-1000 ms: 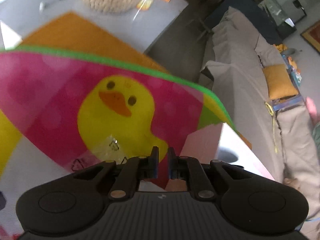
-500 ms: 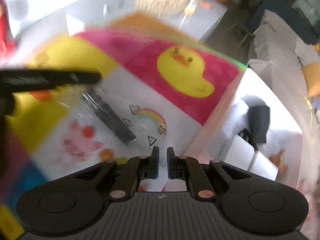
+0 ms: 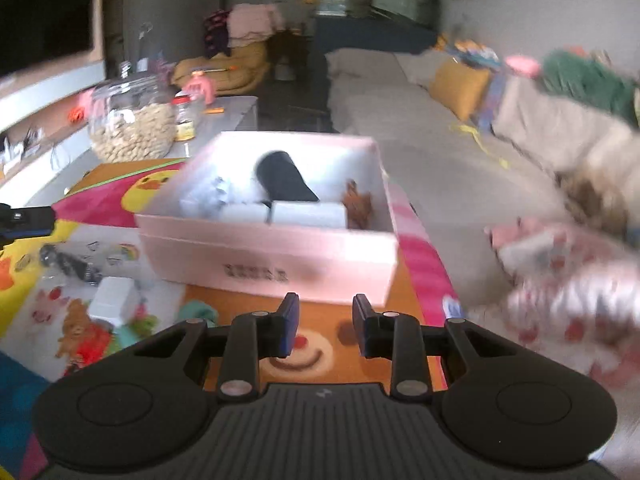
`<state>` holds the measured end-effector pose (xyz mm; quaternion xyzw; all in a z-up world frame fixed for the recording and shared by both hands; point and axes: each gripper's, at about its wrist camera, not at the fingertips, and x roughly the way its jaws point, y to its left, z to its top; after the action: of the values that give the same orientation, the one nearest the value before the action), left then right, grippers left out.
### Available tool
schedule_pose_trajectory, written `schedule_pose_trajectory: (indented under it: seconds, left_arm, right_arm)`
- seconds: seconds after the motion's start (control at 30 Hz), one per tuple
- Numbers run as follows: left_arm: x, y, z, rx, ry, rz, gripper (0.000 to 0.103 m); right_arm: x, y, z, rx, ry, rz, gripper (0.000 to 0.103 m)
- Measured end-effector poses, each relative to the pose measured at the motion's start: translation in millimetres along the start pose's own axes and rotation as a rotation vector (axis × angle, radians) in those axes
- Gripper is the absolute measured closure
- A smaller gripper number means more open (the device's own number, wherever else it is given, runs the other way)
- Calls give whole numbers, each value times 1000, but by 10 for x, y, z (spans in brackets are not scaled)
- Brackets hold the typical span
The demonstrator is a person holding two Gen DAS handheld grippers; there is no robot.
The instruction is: Organize rigid objects
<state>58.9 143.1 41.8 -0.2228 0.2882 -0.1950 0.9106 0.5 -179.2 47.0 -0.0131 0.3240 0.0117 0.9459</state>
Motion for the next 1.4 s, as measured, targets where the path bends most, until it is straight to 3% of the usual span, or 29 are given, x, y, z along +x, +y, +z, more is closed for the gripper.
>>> schedule_pose_trajectory:
  seconds: [0.13, 0.27, 0.43, 0.73, 0.87, 0.97, 1.03, 1.2, 1.3, 1.4]
  left_arm:
    - [5, -104, 30, 138, -4, 145, 89]
    - [140, -79, 137, 177, 43, 203, 87]
    - [391, 36, 87, 177, 196, 182, 87]
    - [118, -218, -267, 367, 283, 141, 87]
    - [-52, -270, -358, 425, 279, 158, 87]
    - [-329, -238, -245, 396, 186, 139, 87]
    - [-468, -230, -176, 407, 178, 122, 87]
    - [-499, -352, -346, 564, 355, 128, 87]
    - [-356, -324, -489, 494, 465, 94, 87]
    - [-177, -334, -529, 426, 439, 61, 87]
  right_arm:
    - [122, -115, -172, 50, 13, 36, 74]
    - [170, -169, -273, 81, 5, 76, 67]
    - [158, -222, -333, 117, 0, 104, 60]
    - [161, -213, -339, 131, 0, 111, 56]
    - [170, -206, -338, 129, 5, 110, 55]
    - [177, -195, -334, 124, 8, 107, 55]
    - [184, -184, -333, 119, 10, 104, 54]
    - [192, -149, -334, 102, 13, 95, 53]
    - [199, -135, -333, 93, 14, 88, 53]
    - [203, -132, -333, 88, 16, 87, 53]
